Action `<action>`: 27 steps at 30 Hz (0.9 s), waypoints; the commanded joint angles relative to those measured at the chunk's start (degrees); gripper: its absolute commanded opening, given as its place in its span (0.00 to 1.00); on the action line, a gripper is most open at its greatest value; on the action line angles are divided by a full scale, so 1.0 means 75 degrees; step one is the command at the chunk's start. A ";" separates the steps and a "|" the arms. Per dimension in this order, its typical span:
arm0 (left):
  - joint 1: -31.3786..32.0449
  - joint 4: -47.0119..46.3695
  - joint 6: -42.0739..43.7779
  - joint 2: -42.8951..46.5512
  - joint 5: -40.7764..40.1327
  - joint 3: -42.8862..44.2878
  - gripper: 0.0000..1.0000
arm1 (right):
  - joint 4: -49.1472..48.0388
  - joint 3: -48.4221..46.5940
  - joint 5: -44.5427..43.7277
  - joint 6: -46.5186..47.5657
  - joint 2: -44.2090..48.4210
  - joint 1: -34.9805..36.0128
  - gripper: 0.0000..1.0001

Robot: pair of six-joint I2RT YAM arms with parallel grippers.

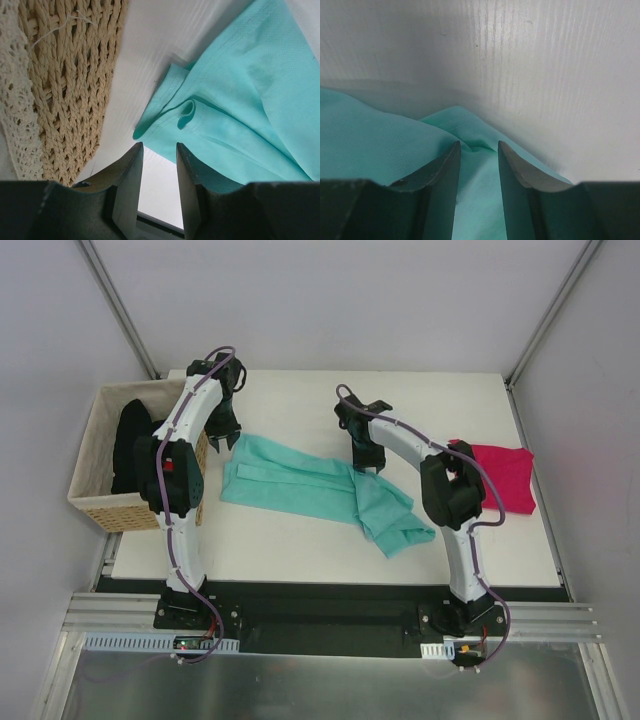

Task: Fold and stack the t-shirts
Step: Fold the other side of the tshirt into a rectangle

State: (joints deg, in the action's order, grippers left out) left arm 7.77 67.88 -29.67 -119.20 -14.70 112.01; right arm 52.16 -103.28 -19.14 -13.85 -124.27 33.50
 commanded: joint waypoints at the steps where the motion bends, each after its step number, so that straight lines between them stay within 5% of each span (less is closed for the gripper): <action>1: -0.0052 0.0184 -0.0169 0.0213 -0.0255 -0.0063 0.33 | -0.0076 0.0013 0.0079 0.0112 -0.0036 -0.0024 0.39; 16: -0.0052 0.0254 -0.0216 -0.0056 -0.0150 0.0183 0.32 | -0.0544 0.0775 0.0442 -0.0052 0.0081 -0.0412 0.36; 19: -0.0052 0.0289 -0.0239 -0.0115 -0.0150 0.0241 0.32 | -0.0568 0.0798 0.0489 -0.0052 0.0069 -0.0435 0.28; 23: -0.0052 0.0301 -0.0251 -0.0127 -0.0138 0.0242 0.31 | -0.0603 0.0810 0.0594 -0.0076 0.0046 -0.0458 0.05; 27: -0.0052 0.0325 -0.0263 -0.0138 -0.0138 0.0242 0.31 | -0.0592 0.0810 0.0571 -0.0076 0.0046 -0.0458 0.01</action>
State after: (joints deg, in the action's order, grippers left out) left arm 7.77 68.03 -30.68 -119.94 -15.31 112.03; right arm 47.77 -97.71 -15.49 -14.20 -124.57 30.30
